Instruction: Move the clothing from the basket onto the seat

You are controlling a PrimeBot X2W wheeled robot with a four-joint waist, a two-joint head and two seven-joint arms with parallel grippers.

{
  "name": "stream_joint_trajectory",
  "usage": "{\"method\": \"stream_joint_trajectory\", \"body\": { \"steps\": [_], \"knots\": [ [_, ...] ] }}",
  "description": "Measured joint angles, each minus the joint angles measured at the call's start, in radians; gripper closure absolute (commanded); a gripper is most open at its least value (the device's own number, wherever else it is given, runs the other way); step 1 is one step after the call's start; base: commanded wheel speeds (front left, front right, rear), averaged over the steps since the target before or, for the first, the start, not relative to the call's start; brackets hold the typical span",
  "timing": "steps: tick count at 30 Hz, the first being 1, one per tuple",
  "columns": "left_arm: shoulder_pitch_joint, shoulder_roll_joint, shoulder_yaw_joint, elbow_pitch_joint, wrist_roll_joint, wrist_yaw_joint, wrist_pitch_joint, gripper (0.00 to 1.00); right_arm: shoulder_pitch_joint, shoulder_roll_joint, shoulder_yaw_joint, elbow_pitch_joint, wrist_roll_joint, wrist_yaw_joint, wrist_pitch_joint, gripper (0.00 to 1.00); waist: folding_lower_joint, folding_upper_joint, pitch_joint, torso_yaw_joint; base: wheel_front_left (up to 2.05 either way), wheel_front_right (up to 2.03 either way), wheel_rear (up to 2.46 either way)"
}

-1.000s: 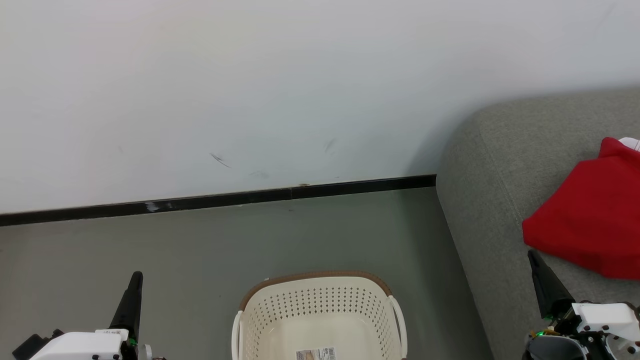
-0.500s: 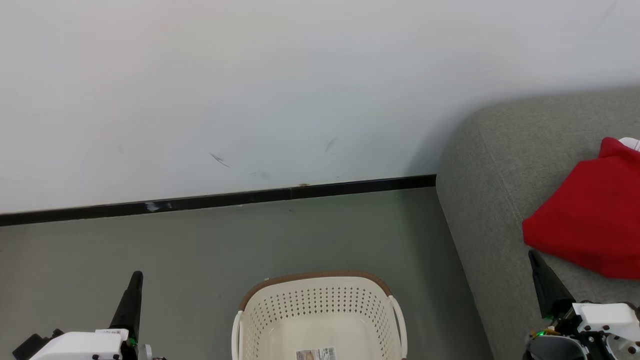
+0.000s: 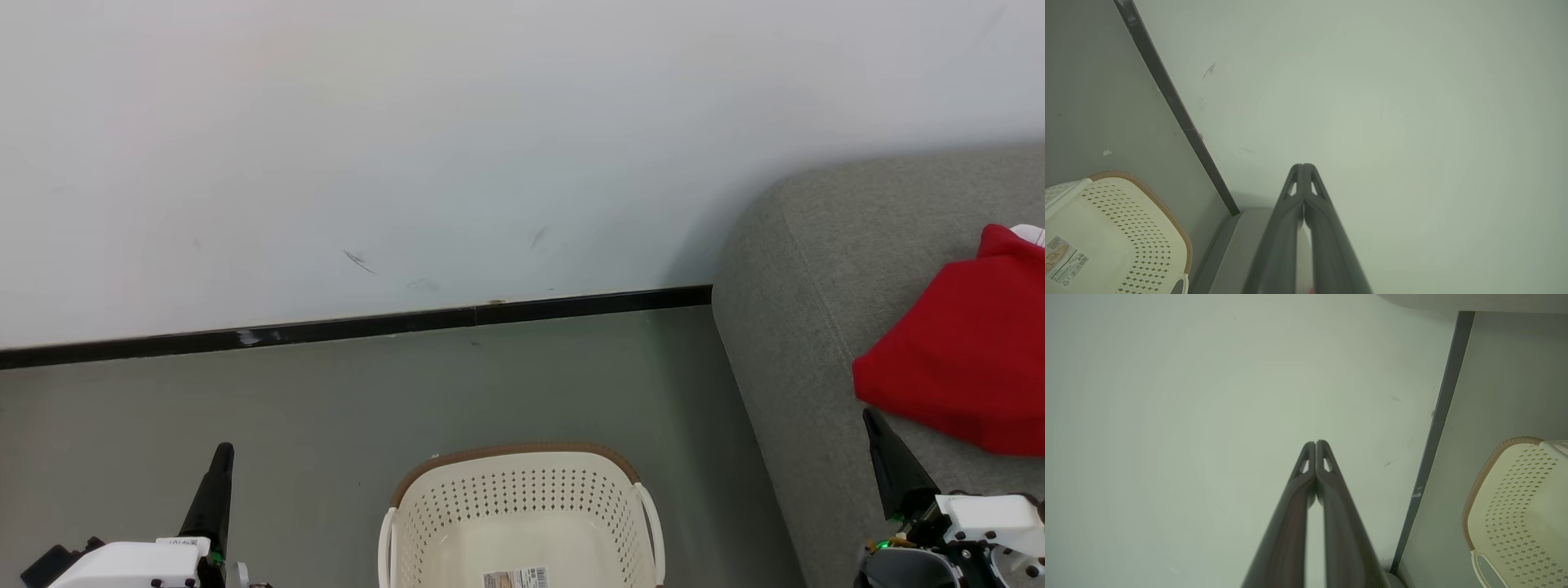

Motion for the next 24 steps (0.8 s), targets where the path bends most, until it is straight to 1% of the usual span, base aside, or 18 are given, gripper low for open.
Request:
{"method": "stream_joint_trajectory", "body": {
  "steps": [24],
  "knots": [
    [0.0, 0.0, -0.001, -0.001, -0.006, 0.0, -0.001, 1.0, 0.0, 0.002, -0.005, 0.001, 0.0, 0.0, 0.002, 1.0, -0.0001, 0.0, 0.0, 0.0, 0.0, 0.0, 0.0]
  ]
}}
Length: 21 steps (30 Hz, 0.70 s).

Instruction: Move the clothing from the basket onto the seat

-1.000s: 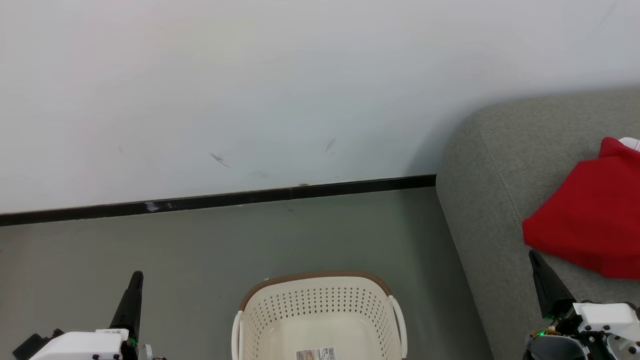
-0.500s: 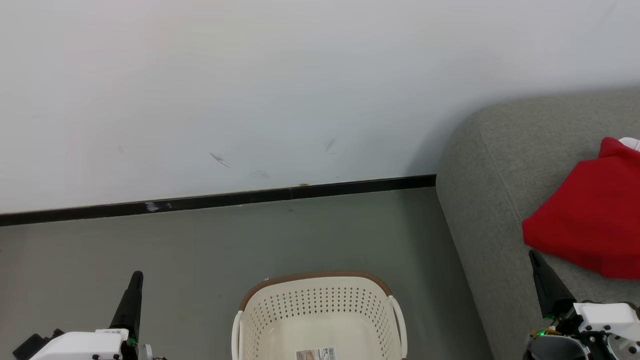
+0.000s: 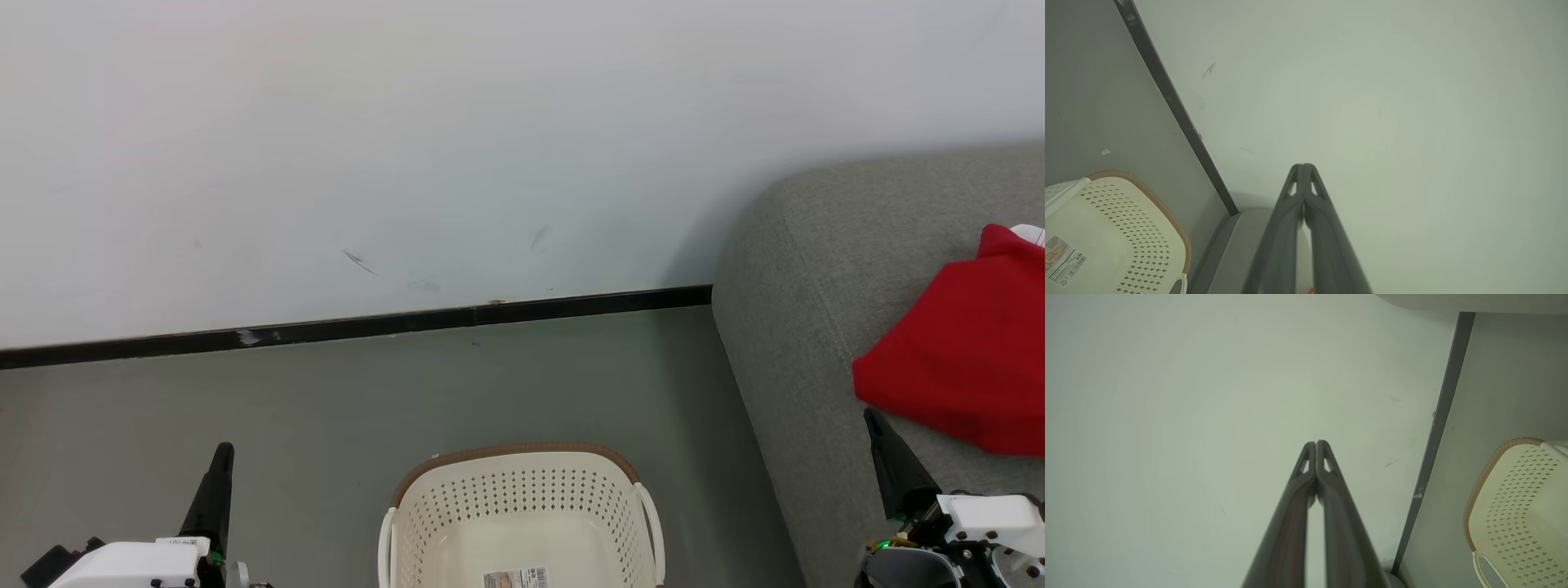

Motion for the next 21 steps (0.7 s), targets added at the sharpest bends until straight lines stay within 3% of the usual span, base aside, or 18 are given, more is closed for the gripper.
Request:
{"method": "stream_joint_trajectory", "body": {
  "steps": [21],
  "knots": [
    [0.0, 0.0, 0.0, 0.0, 0.0, 0.0, 0.0, 1.0, 0.0, 0.002, -0.004, 0.0, -0.001, 0.0, 0.0, 1.0, 0.0, 0.0, 0.0, 0.0, 0.0, 0.0, 0.0]
  ]
}}
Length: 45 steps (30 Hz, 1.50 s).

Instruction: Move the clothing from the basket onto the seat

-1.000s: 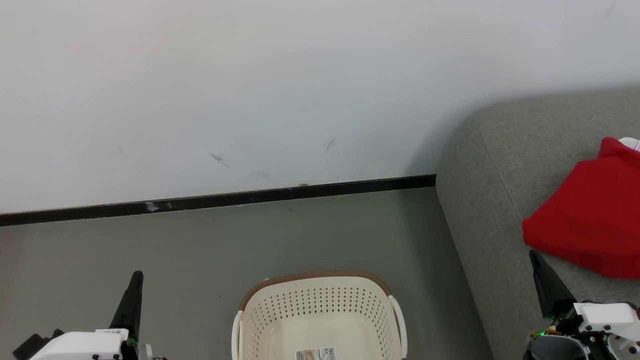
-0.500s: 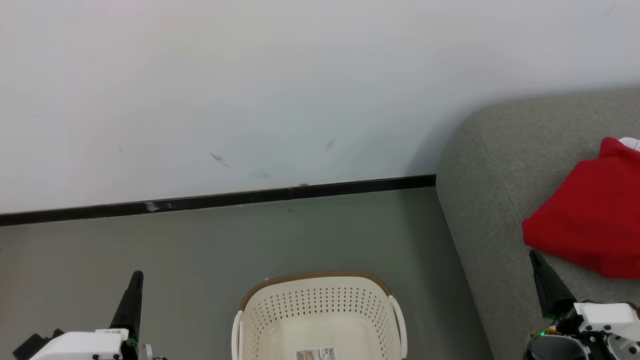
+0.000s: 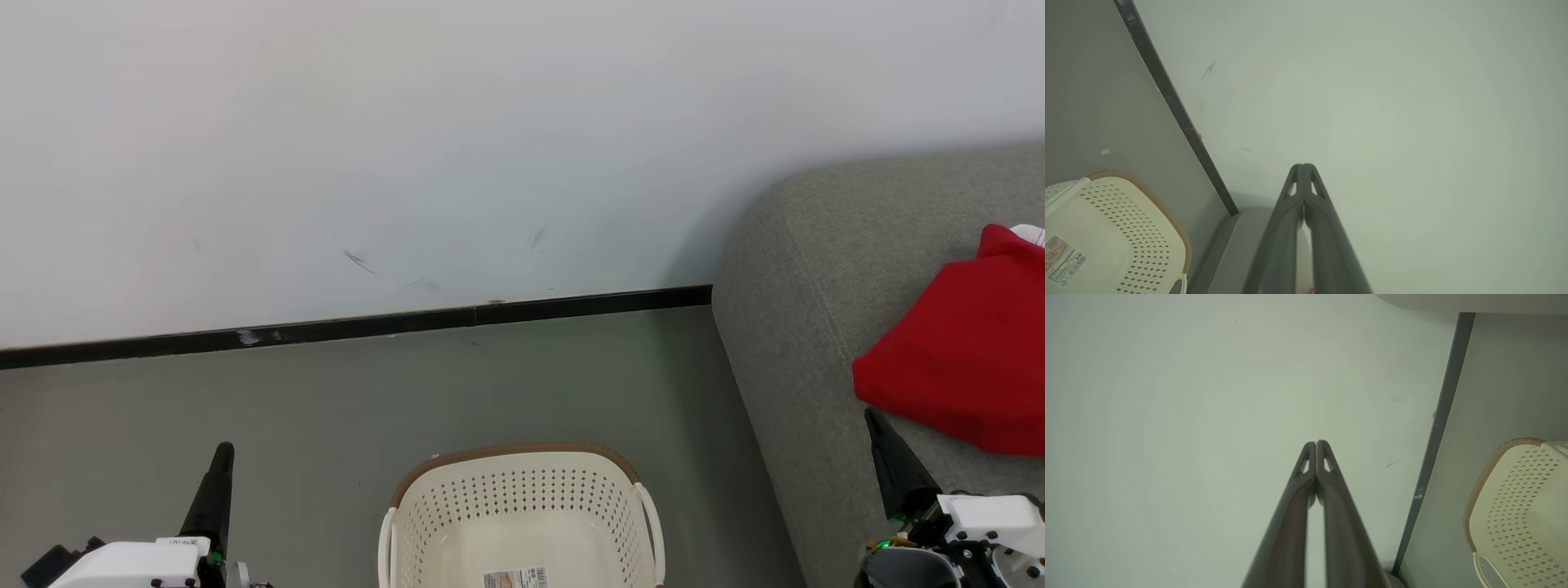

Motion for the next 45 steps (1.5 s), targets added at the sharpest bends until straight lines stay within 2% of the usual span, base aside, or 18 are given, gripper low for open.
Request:
{"method": "stream_joint_trajectory", "body": {
  "steps": [45],
  "knots": [
    [0.0, 0.0, -0.001, 0.0, 0.0, 0.0, 0.0, 1.0, -0.003, 0.004, -0.006, 0.001, -0.006, 0.0, 0.009, 1.0, -0.0001, 0.0, 0.0, 0.0, 0.0, 0.0, 0.0]
  ]
}}
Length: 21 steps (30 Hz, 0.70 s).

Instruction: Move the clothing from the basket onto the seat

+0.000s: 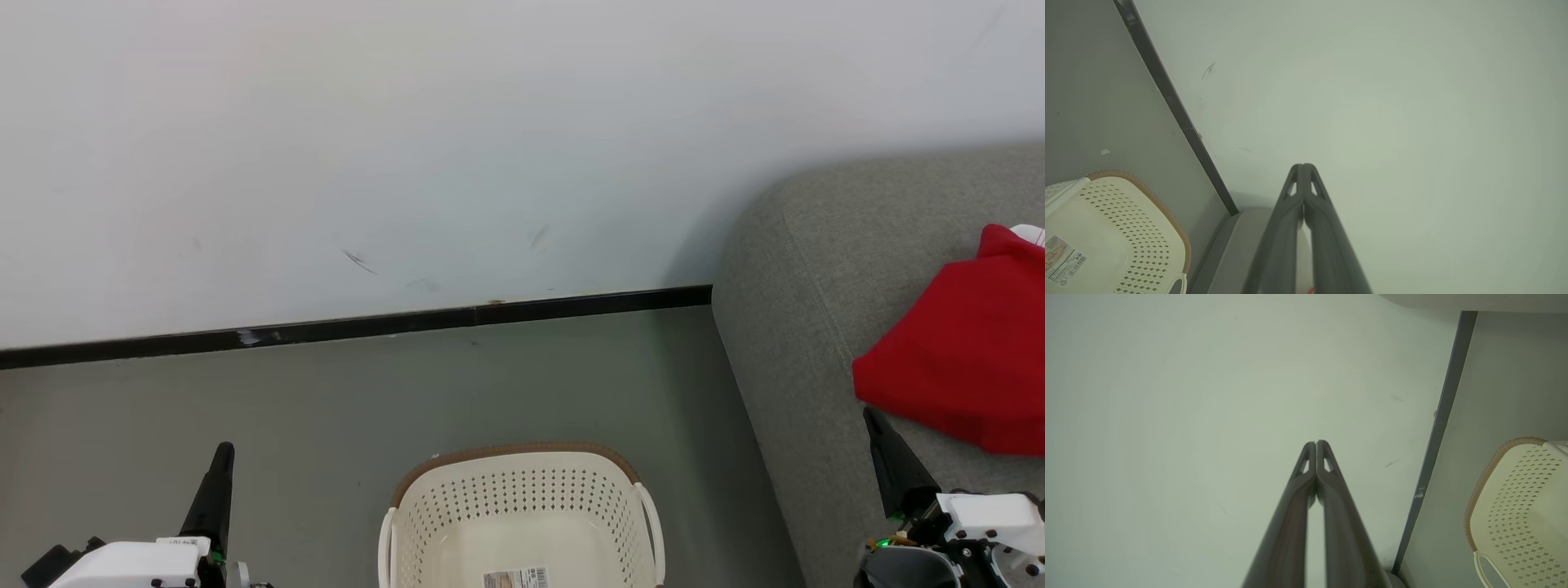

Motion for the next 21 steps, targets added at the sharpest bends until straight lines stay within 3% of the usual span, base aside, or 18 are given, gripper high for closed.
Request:
{"method": "stream_joint_trajectory", "body": {
  "steps": [21],
  "knots": [
    [0.0, 0.0, 0.0, 0.0, 0.0, 0.0, 0.0, 1.0, 0.0, 0.002, -0.002, 0.0, -0.001, 0.0, 0.002, 1.0, 0.0, 0.0, 0.0, 0.0, 0.0, 0.0, 0.0]
  ]
}}
